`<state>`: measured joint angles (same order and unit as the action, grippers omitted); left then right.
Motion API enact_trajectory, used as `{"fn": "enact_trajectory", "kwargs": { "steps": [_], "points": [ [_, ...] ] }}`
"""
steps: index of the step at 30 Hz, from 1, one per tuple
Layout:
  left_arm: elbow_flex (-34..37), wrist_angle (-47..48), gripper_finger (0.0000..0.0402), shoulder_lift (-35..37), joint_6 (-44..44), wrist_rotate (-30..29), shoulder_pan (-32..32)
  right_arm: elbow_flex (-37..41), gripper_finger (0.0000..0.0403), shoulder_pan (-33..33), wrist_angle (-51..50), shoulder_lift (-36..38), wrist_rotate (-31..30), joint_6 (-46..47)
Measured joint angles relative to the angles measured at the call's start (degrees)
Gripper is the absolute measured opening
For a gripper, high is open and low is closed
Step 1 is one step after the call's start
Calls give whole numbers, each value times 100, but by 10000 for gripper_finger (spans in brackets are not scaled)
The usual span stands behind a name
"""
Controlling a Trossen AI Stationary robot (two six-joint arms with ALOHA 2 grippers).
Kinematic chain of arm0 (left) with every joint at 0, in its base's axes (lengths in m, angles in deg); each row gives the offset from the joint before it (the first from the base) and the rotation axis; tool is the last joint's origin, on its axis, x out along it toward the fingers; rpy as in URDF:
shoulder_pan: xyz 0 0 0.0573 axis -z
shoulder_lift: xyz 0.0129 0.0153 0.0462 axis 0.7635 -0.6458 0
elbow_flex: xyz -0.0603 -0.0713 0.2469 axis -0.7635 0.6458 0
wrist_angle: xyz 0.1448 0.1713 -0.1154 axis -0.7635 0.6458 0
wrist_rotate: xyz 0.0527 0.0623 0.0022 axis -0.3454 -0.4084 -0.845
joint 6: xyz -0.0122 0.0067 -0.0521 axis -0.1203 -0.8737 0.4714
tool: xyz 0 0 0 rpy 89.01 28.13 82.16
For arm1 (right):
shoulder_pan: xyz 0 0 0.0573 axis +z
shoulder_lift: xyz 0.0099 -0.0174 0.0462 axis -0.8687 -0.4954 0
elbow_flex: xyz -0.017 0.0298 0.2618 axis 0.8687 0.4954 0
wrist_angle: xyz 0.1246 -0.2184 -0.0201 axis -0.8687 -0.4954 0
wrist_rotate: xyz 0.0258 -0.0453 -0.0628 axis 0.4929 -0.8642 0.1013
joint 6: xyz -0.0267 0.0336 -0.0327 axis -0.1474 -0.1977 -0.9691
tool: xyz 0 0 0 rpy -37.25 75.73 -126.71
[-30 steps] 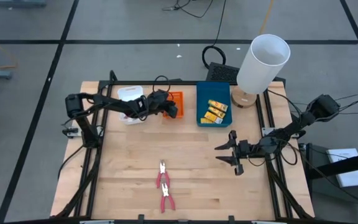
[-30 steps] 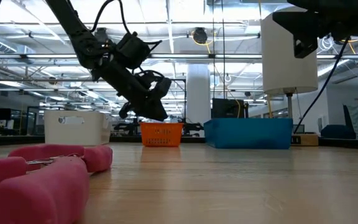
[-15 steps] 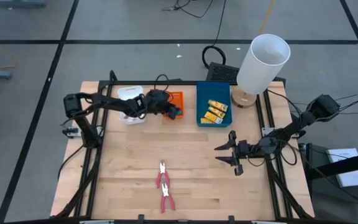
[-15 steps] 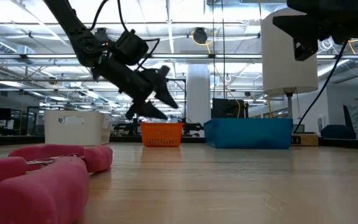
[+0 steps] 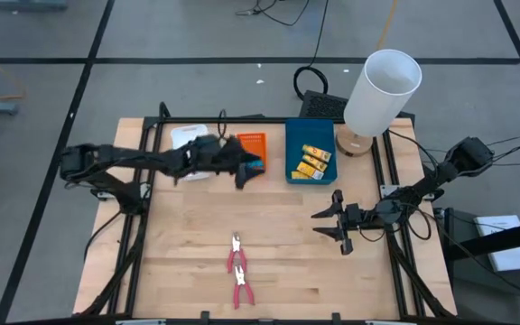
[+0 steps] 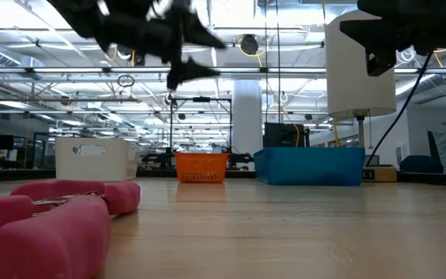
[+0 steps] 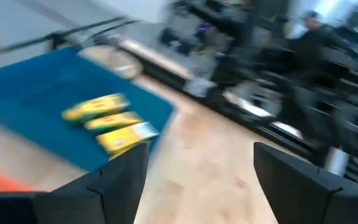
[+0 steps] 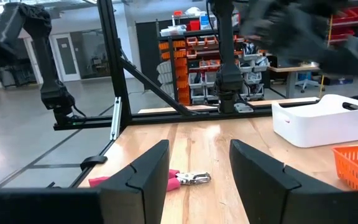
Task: Pick & Place School Supplies
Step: Put the ticket punch into the white bin
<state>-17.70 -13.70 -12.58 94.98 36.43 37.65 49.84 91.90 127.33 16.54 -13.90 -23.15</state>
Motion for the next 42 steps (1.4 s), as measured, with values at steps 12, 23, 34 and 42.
{"fn": "enact_trajectory", "kwargs": {
  "steps": [12,23,34,42],
  "points": [
    [62,-583,296,923,-1887,-1379,2396,0,160,2,-63,-4,4,515],
    [62,-561,296,1114,-2252,-1287,2912,0,160,1,-51,-2,4,590],
    [62,-425,296,1114,-2097,-1287,2912,0,160,-2,19,-2,2,308],
    [62,-416,296,1114,-2062,-1287,2912,0,160,-9,46,-2,2,297]
  ]
}}
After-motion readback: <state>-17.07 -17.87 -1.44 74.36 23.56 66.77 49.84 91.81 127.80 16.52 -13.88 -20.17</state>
